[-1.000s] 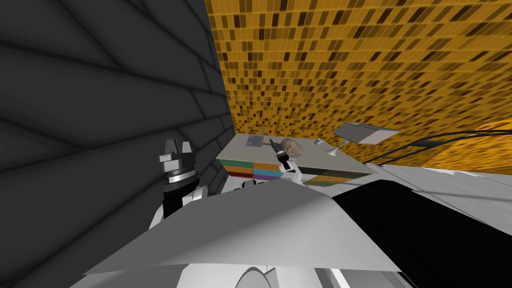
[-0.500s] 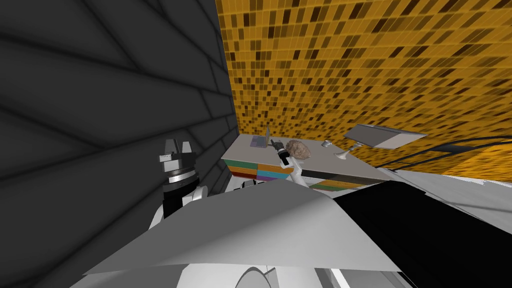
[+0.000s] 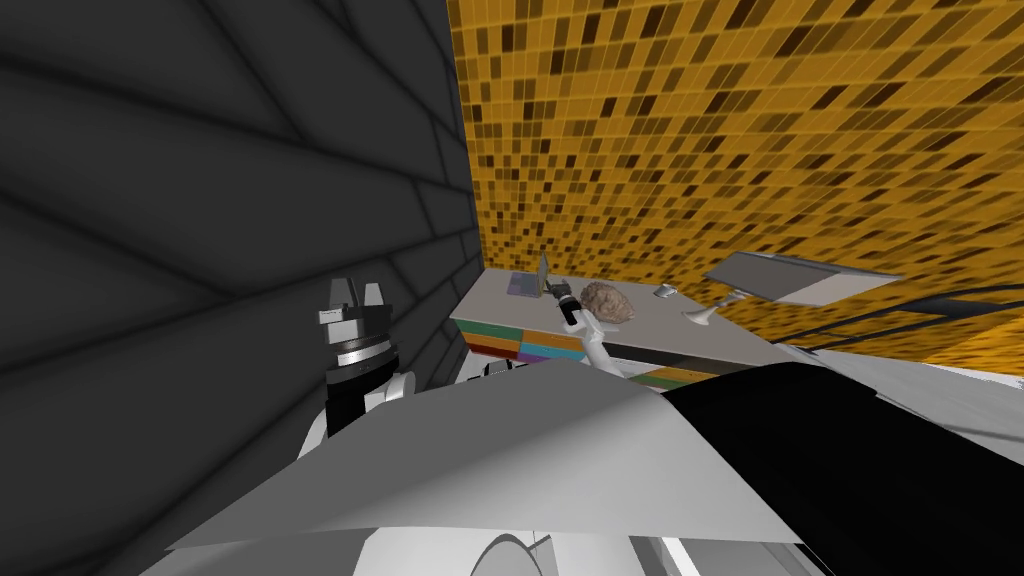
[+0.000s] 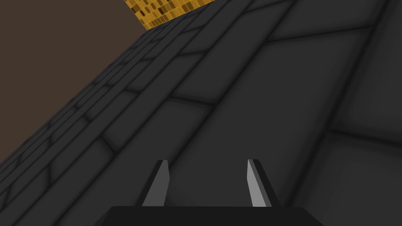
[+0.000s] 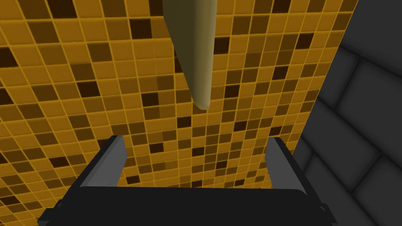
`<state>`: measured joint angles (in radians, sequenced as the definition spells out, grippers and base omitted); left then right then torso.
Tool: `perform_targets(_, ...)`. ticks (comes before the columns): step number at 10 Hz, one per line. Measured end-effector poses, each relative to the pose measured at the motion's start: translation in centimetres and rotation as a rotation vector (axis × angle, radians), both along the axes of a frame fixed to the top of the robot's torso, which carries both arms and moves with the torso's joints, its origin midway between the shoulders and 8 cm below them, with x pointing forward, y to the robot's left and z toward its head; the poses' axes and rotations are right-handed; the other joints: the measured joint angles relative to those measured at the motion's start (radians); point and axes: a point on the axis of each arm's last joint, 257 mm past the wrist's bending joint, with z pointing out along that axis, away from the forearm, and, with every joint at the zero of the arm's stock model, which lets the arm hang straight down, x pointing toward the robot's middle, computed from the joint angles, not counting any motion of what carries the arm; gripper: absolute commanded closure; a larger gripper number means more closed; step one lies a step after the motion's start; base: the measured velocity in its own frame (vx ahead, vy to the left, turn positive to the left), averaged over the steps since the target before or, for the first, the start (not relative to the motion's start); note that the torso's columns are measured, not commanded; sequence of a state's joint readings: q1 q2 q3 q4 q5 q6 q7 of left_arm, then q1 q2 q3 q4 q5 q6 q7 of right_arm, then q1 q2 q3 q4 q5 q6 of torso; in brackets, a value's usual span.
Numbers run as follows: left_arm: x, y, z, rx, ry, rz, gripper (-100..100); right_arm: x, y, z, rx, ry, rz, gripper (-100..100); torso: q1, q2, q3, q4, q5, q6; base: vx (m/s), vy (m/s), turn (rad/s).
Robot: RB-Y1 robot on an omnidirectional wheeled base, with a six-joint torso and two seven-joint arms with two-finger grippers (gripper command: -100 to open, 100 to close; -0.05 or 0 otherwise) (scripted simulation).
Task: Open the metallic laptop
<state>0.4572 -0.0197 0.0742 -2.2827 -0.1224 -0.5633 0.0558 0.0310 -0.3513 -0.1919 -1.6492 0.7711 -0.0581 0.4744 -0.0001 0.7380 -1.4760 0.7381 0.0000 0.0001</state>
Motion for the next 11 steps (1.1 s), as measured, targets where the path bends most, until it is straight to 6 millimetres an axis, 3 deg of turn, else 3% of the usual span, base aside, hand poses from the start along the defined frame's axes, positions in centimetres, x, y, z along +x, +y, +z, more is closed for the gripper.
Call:
perform_targets(4,0.0,0.0,0.0,0.000,0.000,0.000,0,1.5,-4.8,-0.2,-0.207,0.071,-0.121,-100,0.000,0.000,0.000,0.000,0.000,0.000,0.063,0.088,0.058)
perform_targets(11,0.0,0.0,0.0,0.000,0.000,0.000,0,2.7,-11.1,0.8,-0.471,0.157,-0.278,-100,0.000,0.000,0.000,0.000,0.000,0.000,0.035,0.049,0.036)
